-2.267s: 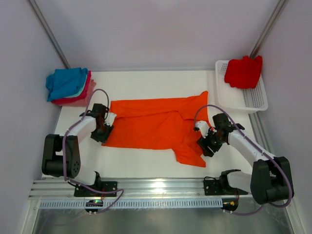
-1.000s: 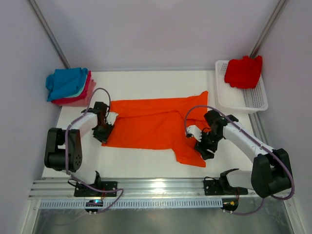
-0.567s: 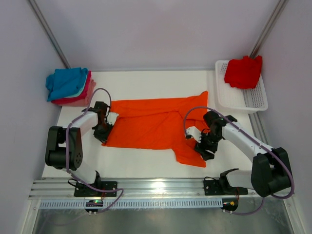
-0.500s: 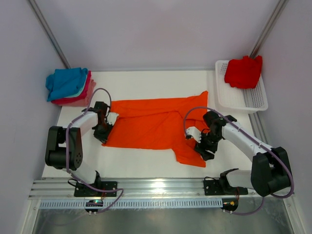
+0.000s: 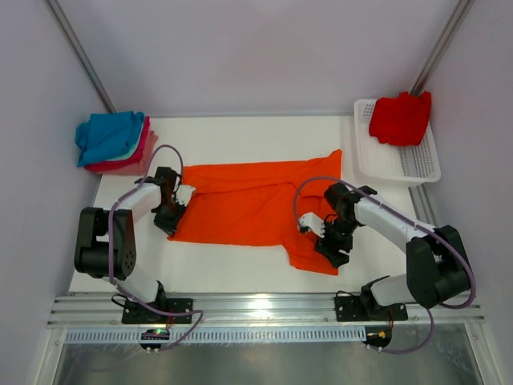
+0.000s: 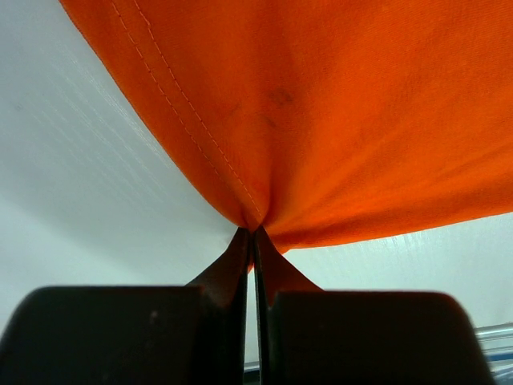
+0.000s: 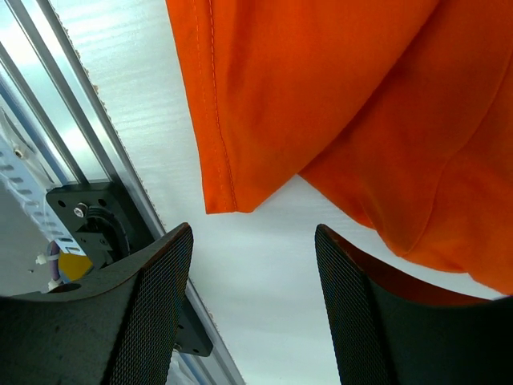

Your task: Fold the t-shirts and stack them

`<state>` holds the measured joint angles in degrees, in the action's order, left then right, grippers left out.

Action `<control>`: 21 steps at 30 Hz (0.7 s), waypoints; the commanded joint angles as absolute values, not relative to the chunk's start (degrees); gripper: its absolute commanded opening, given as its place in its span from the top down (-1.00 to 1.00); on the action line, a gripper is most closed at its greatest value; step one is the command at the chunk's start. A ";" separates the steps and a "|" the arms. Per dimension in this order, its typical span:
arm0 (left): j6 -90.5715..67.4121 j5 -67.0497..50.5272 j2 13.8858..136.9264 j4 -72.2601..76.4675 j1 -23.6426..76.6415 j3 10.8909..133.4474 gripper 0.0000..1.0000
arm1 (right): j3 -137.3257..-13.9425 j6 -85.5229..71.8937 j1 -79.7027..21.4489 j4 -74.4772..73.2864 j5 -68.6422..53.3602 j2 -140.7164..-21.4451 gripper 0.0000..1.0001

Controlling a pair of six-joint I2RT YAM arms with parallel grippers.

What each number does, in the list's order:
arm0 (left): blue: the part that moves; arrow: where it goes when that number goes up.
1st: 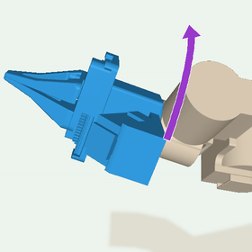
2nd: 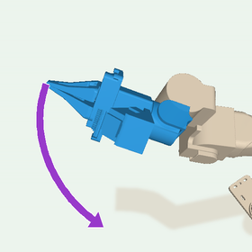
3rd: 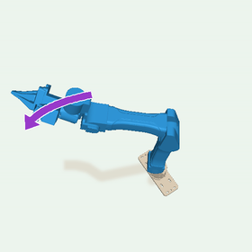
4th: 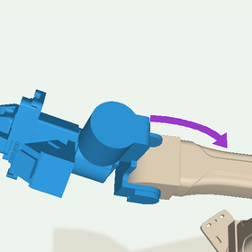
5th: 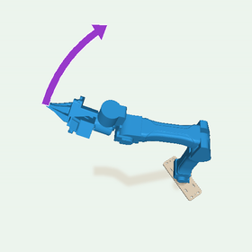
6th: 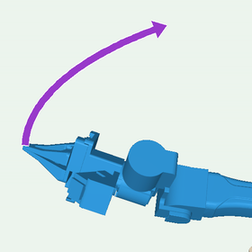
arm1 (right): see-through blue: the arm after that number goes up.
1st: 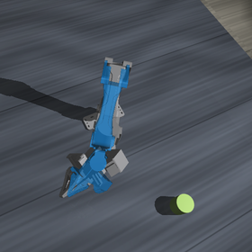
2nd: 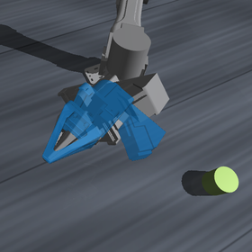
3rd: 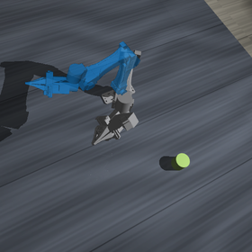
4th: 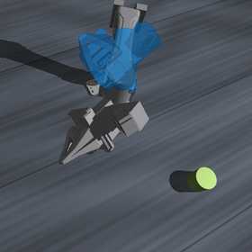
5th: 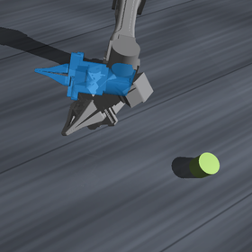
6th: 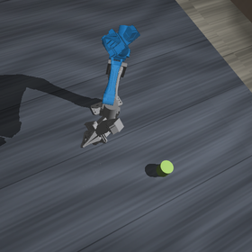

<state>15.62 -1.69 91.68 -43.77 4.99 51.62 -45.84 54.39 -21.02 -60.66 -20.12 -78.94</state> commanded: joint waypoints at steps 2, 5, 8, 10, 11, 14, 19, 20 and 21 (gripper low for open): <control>15.91 -2.11 91.76 -44.47 4.75 52.74 1.00 | -48.52 54.85 -24.33 -61.09 -21.18 -80.59 -0.34; 16.00 -2.02 91.32 -44.38 4.75 52.56 1.00 | -47.20 53.70 -25.83 -59.07 -20.57 -81.21 -0.34; 15.91 -2.11 91.23 -44.38 4.75 52.65 1.00 | -45.88 51.86 -26.45 -55.65 -19.60 -80.86 -0.34; 15.91 -2.20 91.32 -44.30 4.75 52.65 1.00 | -44.04 50.89 -26.72 -52.13 -17.94 -79.81 -0.34; 15.91 -2.28 91.32 -44.21 4.75 52.56 1.00 | -43.51 49.41 -26.72 -50.81 -17.23 -79.28 -0.34; 15.91 -2.37 91.49 -44.12 4.75 52.65 1.00 | -40.00 45.90 -27.07 -42.57 -14.52 -76.73 -0.35; 15.91 -2.46 91.67 -44.12 4.75 52.65 1.00 | -37.27 42.54 -27.51 -36.74 -11.34 -74.79 -0.35; 15.91 -2.37 91.58 -44.03 4.75 52.65 1.00 | -37.18 42.37 -27.60 -36.74 -11.34 -75.32 -0.35; 15.91 -2.37 91.58 -44.03 4.75 52.65 1.00 | -37.18 42.19 -27.60 -36.91 -11.86 -75.67 -0.35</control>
